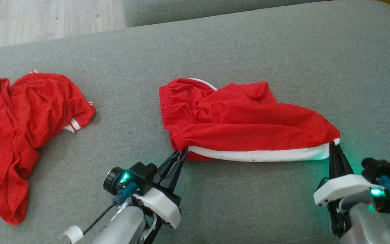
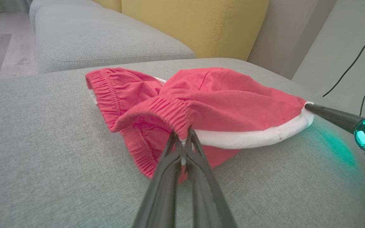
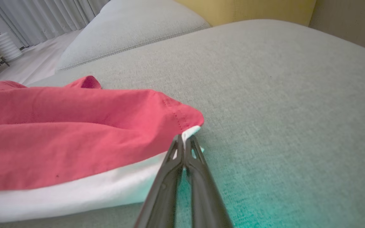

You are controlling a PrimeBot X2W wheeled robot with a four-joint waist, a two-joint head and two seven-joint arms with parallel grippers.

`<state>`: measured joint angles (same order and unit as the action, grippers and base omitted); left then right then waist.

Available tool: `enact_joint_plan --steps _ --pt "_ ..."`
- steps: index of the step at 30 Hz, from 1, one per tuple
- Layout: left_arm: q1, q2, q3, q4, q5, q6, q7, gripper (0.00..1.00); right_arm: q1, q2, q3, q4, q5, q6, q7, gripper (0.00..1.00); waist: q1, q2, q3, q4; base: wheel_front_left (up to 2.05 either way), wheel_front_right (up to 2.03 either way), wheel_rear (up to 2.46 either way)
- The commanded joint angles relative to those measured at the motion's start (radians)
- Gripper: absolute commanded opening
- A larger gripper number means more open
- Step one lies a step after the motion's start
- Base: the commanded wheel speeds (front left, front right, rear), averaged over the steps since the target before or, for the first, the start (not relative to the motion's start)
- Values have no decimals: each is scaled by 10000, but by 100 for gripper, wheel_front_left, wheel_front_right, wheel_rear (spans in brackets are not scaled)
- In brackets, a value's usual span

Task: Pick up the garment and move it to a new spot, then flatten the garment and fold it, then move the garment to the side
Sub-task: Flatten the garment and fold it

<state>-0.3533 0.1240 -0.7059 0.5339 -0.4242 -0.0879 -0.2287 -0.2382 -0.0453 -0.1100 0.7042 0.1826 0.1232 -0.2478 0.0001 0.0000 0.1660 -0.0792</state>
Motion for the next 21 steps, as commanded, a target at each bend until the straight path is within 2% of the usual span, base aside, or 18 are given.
enact_joint_plan --steps 1,13,17,21 --pt "-284 199 292 -277 -64 73 -8 0 -127 -49 290 -431 -125 75 -138 0 -1 0 -43 -15 0 0 0" --pt "-854 905 571 -906 -65 190 315 0 6 -49 1395 -3355 -92 75 -139 0 -1 0 -560 -80 0 0 0" --pt "-1673 1490 654 -1464 54 49 917 0 -412 -92 1639 -4646 -86 75 -10 0 -1 0 -809 -61 0 0 0" --pt "-2821 2100 759 -2078 166 -121 1627 0 -1188 -440 1940 -5833 -50 75 520 0 -1 0 -1090 -56 0 0 0"
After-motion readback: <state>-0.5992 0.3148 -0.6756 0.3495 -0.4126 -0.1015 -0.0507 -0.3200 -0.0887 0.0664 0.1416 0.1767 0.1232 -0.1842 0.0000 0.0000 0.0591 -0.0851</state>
